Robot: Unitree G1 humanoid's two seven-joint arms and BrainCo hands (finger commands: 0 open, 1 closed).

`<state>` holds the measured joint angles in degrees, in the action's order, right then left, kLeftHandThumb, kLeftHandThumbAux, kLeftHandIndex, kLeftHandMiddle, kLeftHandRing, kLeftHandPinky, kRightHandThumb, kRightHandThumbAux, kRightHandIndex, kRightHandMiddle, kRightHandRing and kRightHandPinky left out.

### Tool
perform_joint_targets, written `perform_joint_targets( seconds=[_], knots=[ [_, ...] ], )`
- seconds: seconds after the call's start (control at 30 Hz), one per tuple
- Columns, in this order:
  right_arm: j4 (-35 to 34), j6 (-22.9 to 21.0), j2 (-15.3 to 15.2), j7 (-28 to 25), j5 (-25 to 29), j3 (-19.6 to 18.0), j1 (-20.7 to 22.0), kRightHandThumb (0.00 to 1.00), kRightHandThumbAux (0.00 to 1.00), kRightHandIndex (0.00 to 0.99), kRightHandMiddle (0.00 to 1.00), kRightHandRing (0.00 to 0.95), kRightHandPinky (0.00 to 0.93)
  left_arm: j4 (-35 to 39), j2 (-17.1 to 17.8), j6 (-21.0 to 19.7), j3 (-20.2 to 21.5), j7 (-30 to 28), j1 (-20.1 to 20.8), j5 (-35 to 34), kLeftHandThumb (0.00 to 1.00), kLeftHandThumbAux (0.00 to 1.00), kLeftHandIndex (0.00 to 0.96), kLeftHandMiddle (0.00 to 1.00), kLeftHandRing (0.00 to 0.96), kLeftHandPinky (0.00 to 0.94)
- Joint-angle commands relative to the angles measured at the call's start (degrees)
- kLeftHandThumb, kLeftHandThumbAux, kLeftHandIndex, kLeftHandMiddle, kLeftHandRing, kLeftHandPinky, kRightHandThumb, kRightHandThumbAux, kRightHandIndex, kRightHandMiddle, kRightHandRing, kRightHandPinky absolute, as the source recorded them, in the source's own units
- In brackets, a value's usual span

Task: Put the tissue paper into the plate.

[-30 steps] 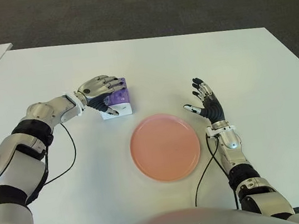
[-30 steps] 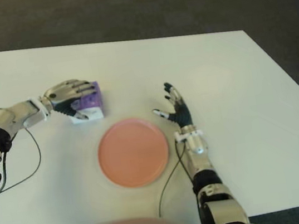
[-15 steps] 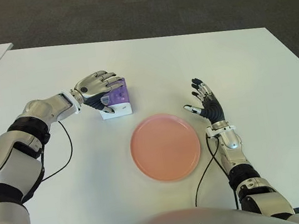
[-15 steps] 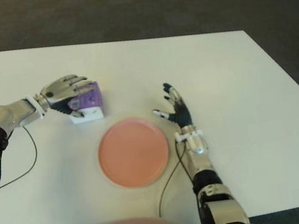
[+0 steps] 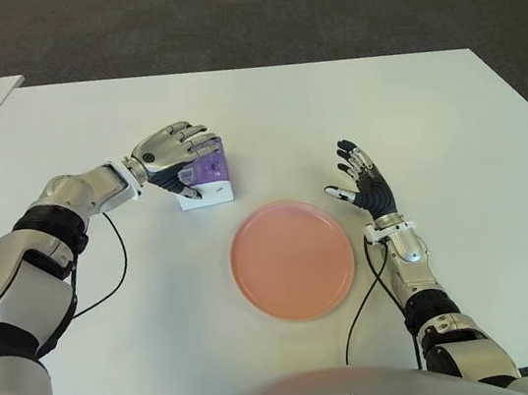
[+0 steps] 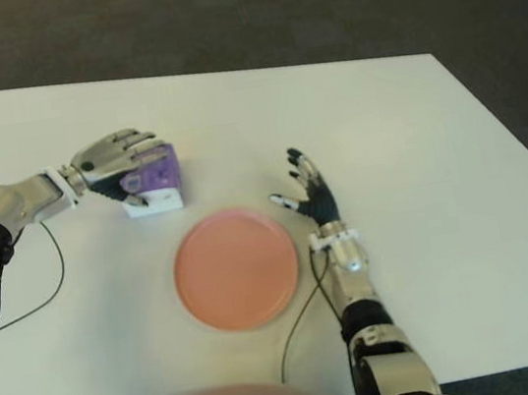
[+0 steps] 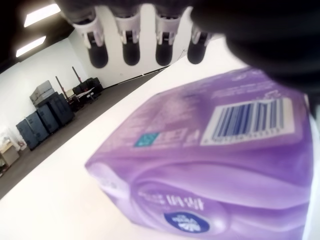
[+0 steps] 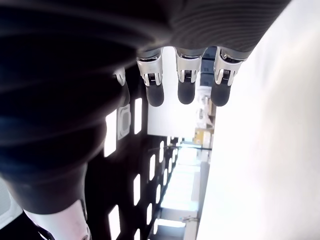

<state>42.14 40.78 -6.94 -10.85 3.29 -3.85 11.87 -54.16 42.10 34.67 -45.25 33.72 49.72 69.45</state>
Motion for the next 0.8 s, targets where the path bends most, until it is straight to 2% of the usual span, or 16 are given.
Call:
perform_joint_targets(
  seconds=[0.03, 0.8],
  knots=[
    [4.11, -0.67, 0.56, -0.36, -0.48, 0.15, -6.78, 0.000, 0.796, 0.000, 0.000, 0.000, 0.000, -0.18, 0.34, -0.06, 0.40, 0.16, 0.36, -0.64, 0.027, 0.332, 0.000, 0.000, 0.000, 0.000],
    [3.13, -0.03, -0.17, 0.70, -1.62, 0.52, -7.73, 0.000, 0.798, 0.000, 0.000, 0.000, 0.000, -0.23, -0.53, 0.85, 0.39, -1.28, -1.03, -2.96, 0.036, 0.332, 0.000, 0.000, 0.000, 0.000]
  ],
)
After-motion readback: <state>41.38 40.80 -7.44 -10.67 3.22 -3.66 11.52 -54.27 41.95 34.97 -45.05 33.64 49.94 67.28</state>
